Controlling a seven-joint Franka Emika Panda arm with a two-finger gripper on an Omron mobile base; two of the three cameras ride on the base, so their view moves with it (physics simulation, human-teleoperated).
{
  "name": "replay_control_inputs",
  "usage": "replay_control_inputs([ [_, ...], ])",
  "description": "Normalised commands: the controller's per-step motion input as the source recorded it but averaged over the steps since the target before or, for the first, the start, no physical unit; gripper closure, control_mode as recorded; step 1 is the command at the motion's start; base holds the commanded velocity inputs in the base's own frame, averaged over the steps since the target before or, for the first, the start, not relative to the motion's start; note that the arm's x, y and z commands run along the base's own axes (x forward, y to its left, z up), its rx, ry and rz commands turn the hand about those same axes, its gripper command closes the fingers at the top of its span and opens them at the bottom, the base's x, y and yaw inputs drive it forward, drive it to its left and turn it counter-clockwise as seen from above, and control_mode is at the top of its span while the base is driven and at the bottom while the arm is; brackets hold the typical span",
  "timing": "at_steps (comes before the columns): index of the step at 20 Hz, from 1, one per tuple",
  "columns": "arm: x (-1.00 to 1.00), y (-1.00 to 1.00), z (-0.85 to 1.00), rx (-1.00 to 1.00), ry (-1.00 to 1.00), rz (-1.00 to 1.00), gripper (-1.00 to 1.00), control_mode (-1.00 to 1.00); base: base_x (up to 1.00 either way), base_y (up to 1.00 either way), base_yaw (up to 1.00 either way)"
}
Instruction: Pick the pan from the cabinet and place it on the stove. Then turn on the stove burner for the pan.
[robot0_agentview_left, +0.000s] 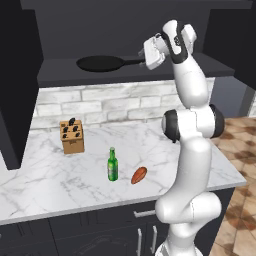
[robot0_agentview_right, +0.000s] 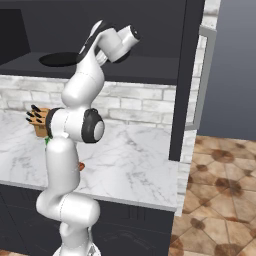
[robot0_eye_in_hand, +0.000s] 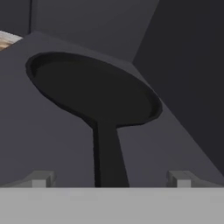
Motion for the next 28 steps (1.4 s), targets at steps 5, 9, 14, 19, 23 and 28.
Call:
replay_control_inputs([
  [5, 0.1, 0.05, -0.15, -0.04, 0.0, 0.01, -1.0, -1.0, 0.0, 0.0, 0.0],
  [9, 0.01, 0.04, -0.2, -0.05, 0.0, 0.03, -1.0, -1.0, 0.0, 0.0, 0.0],
  [14, 0.0, 0.01, -0.21, -0.05, 0.0, 0.03, -1.0, -1.0, 0.0, 0.0, 0.0],
  [19, 0.0, 0.0, -0.24, -0.05, 0.03, 0.0, -1.0, -1.0, 0.0, 0.0, 0.0],
  [23, 0.0, 0.0, -0.28, -0.02, 0.04, 0.0, -1.0, -1.0, 0.0, 0.0, 0.0],
  [28, 0.0, 0.0, -0.26, 0.0, 0.0, 0.0, -1.0, -1.0, 0.0, 0.0, 0.0],
])
